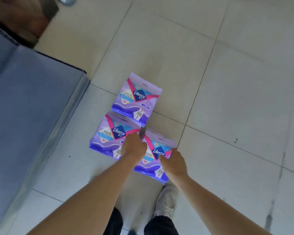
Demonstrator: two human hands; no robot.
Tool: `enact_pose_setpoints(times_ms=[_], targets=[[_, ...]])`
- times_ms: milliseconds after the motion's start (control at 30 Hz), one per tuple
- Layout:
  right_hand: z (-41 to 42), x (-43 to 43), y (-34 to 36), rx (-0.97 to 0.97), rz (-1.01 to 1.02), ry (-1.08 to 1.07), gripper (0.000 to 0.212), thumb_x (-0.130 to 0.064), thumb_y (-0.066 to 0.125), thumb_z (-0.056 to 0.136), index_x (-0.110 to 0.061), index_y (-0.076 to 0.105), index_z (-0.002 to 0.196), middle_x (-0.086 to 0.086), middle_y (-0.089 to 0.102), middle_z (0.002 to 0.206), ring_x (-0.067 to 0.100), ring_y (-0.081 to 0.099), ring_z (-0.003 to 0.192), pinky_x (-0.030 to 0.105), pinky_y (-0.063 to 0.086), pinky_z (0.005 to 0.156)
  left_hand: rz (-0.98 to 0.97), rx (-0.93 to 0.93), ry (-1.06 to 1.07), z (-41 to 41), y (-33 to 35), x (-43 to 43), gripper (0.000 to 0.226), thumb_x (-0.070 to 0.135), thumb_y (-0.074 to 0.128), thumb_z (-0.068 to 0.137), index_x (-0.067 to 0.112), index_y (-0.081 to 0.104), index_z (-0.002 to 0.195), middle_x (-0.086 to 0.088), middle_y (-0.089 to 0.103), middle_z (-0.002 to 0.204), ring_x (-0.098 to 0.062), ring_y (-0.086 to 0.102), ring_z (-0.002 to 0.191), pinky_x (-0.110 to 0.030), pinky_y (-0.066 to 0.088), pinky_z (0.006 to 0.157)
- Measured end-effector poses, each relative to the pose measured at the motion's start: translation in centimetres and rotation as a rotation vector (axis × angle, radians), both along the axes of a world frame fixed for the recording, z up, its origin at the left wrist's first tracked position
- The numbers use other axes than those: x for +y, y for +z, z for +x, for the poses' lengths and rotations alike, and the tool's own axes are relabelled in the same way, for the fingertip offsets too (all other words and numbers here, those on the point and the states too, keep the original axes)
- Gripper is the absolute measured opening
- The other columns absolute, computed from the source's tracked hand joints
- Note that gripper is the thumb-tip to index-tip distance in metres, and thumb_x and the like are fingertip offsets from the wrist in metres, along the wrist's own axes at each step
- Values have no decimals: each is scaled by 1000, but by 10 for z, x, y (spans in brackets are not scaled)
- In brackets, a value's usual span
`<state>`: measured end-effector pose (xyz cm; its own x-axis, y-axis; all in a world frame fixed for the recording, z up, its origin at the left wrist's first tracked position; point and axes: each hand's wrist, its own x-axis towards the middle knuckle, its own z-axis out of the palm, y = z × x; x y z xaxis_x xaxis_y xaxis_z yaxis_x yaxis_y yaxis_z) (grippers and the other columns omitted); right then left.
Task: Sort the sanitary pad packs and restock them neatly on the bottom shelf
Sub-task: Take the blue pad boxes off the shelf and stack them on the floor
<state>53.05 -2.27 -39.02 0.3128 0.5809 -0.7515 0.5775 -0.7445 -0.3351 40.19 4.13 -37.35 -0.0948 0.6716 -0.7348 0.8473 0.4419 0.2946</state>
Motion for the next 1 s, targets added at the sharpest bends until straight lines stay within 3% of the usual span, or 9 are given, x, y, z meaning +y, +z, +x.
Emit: enact_pose_setpoints(times_ms=[133,300,400,533,600,667,800,900,1000], targets=[[-28,55,106,-38,24,455,39,-33,51,90,-10,50,121,10,55,121,27,52,117,32,43,91,83,14,43,-36,111,39,35,25,49,95,10,53,126,-8,56,130,-28,55,119,-33,46,93],[-94,115,244,-83,142,824,10,-28,46,87,-19,45,85,2,57,95,24,57,100,27,41,70,163,49,213,-110,258,62,30,17,51,87,16,59,116,-6,59,123,-28,59,112,-32,49,89],[-150,139,321,-91,260,973,24,-25,44,87,-20,31,68,-3,42,75,23,49,87,23,29,53,194,93,268,-164,332,59,29,18,48,87,17,59,114,-6,61,121,-28,59,112,-30,47,86],[-235,150,390,-101,405,1174,20,-27,46,87,-18,38,71,5,53,85,27,50,89,27,29,61,278,194,385,-241,397,36,31,17,44,89,17,58,116,-8,61,123,-30,58,115,-33,46,89],[-278,147,406,-44,439,1230,13,-28,49,86,-17,54,84,4,61,96,26,57,100,25,39,67,295,236,467,-280,413,17,32,17,45,89,16,59,117,-9,61,123,-31,58,115,-34,47,89],[-319,137,413,-4,442,1263,24,-29,50,85,-14,58,102,4,63,107,25,58,107,28,45,80,293,258,549,-316,417,-7,32,18,47,87,17,60,116,-9,61,122,-31,59,112,-34,48,88],[-388,107,406,61,422,1308,18,-23,50,81,-9,55,90,3,59,89,25,54,85,29,42,68,252,285,697,-379,404,-65,30,17,44,89,15,58,116,-8,60,122,-31,58,111,-34,48,86],[-432,81,390,127,372,1348,23,-24,52,80,-7,55,96,5,60,96,26,57,94,33,48,77,217,325,764,-420,387,-106,30,21,47,90,16,57,118,-9,59,123,-31,57,112,-33,47,86],[-463,56,375,151,369,1395,16,-24,54,81,-11,49,88,1,55,83,25,55,85,31,41,62,161,334,843,-453,371,-135,30,21,50,88,15,57,117,-9,59,122,-30,58,112,-33,47,86]])
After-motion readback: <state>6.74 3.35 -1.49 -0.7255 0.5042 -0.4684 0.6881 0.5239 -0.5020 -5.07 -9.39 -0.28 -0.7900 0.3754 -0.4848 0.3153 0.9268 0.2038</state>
